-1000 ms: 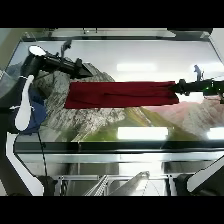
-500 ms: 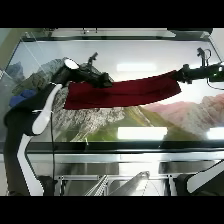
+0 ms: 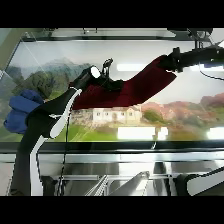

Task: Fold the shirts.

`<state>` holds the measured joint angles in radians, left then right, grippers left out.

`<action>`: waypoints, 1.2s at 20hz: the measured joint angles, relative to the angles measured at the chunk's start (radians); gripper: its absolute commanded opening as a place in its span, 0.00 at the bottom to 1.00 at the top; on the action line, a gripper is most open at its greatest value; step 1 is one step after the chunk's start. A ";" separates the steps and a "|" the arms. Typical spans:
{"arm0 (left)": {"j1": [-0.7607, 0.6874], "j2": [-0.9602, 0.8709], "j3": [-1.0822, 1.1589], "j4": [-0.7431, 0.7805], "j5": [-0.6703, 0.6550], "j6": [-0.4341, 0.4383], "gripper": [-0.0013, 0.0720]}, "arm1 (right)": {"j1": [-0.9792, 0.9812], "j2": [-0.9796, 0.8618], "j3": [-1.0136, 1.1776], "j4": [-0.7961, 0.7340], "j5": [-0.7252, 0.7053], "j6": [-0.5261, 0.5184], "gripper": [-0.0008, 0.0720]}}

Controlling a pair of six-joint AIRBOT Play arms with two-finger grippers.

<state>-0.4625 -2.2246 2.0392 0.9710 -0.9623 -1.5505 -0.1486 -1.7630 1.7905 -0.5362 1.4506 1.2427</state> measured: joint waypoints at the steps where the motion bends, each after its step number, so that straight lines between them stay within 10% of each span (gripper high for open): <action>1: -0.002 -0.002 0.003 0.014 -0.015 -0.012 0.02 | 0.018 0.004 0.000 0.003 -0.002 0.010 0.03; 9: 0.129 0.267 0.013 0.043 -0.249 0.029 0.04 | 0.208 0.014 0.000 0.081 -0.125 0.068 0.03; 17: 0.475 0.642 -0.059 0.047 -0.405 0.087 0.04 | 0.620 -0.101 0.001 0.127 -0.687 0.074 0.03; 18: 0.504 0.670 -0.085 0.047 -0.410 0.097 0.04 | 0.669 -0.138 0.001 0.146 -0.762 0.062 0.11; 20: 0.551 0.713 -0.146 0.047 -0.416 0.117 0.04 | 0.746 -0.213 0.009 0.227 -0.879 0.004 0.83; 24: 0.607 0.748 -0.236 0.047 -0.423 0.150 0.04 | 0.835 -0.318 0.045 0.539 -1.004 -0.246 0.81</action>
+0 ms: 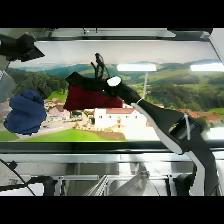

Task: Fold the shirts.

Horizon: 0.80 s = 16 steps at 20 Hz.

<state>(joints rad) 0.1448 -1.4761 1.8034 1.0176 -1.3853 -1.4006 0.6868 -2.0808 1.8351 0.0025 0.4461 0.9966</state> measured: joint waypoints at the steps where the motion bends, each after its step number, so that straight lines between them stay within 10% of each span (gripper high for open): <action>1: 0.010 0.004 -0.013 0.000 0.000 0.006 0.04 | 0.006 -0.003 0.006 0.073 -0.016 -0.075 0.44; 2: 0.018 0.007 -0.021 0.000 0.000 0.009 0.04 | 0.006 0.000 0.010 0.125 -0.020 -0.135 0.11; 6: 0.033 0.016 -0.037 -0.001 -0.014 0.023 0.04 | -0.066 0.066 0.018 0.138 0.064 -0.224 0.03; 10: 0.037 0.019 -0.041 0.000 -0.047 0.033 0.04 | -0.219 0.159 0.019 -0.183 0.280 0.045 0.03; 11: 0.037 0.019 -0.042 0.000 -0.056 0.034 0.04 | -0.262 0.180 0.019 -0.301 0.365 0.132 0.23; 12: 0.037 0.020 -0.042 0.000 -0.063 0.037 0.04 | -0.304 0.195 0.019 -0.420 0.451 0.213 0.81; 13: 0.038 0.020 -0.042 -0.001 -0.069 0.037 0.04 | -0.340 0.204 0.018 -0.521 0.525 0.283 0.97; 16: 0.031 0.020 -0.042 0.000 -0.079 0.037 0.04 | -0.426 0.191 0.008 -0.766 0.684 0.444 0.97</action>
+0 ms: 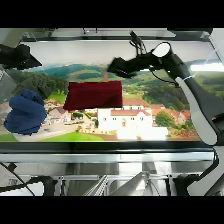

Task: Fold the shirts.

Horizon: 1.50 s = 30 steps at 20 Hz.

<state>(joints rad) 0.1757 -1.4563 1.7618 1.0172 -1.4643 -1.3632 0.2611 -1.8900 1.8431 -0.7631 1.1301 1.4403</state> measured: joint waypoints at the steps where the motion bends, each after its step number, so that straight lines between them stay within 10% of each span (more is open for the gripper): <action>1: -0.005 0.000 0.000 0.000 -0.002 0.000 0.04 | -0.016 -0.017 -0.002 -0.045 0.027 0.029 0.97; 9: -0.028 0.000 0.000 0.004 -0.019 0.003 0.04 | -0.057 -0.168 -0.008 -0.130 0.056 0.112 0.97; 17: -0.029 0.000 0.000 0.004 -0.028 0.014 0.04 | -0.027 -0.264 -0.007 0.100 -0.006 0.021 0.95; 21: -0.029 0.000 0.000 0.004 -0.029 0.019 0.04 | 0.015 -0.294 -0.010 0.150 -0.032 -0.031 0.03; 30: -0.029 0.000 0.000 0.004 -0.042 0.022 0.04 | -0.087 -0.164 0.021 0.268 -0.075 -0.077 0.03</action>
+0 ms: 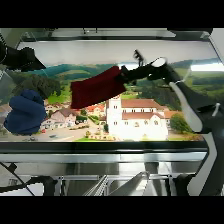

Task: Fold the shirts.

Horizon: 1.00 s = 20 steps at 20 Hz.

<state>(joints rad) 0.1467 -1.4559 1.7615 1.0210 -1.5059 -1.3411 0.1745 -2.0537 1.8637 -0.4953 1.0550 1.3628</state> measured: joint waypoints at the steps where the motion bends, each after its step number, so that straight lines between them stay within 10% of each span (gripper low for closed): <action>1: 0.000 0.000 0.000 0.000 -0.002 0.000 0.04 | -0.049 0.036 0.001 -0.019 -0.002 0.025 0.03; 10: -0.003 0.000 0.000 -0.002 -0.010 -0.001 0.04 | -0.614 0.316 -0.016 -0.480 0.119 0.332 0.03; 20: -0.107 0.000 0.000 -0.001 -0.013 -0.004 0.04 | -1.112 0.532 -0.410 -0.752 0.119 0.345 0.03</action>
<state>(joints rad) 0.0399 -1.4559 1.7615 1.0203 -1.5192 -1.3449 -0.9379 -1.5215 1.4532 -1.2469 1.1744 1.7077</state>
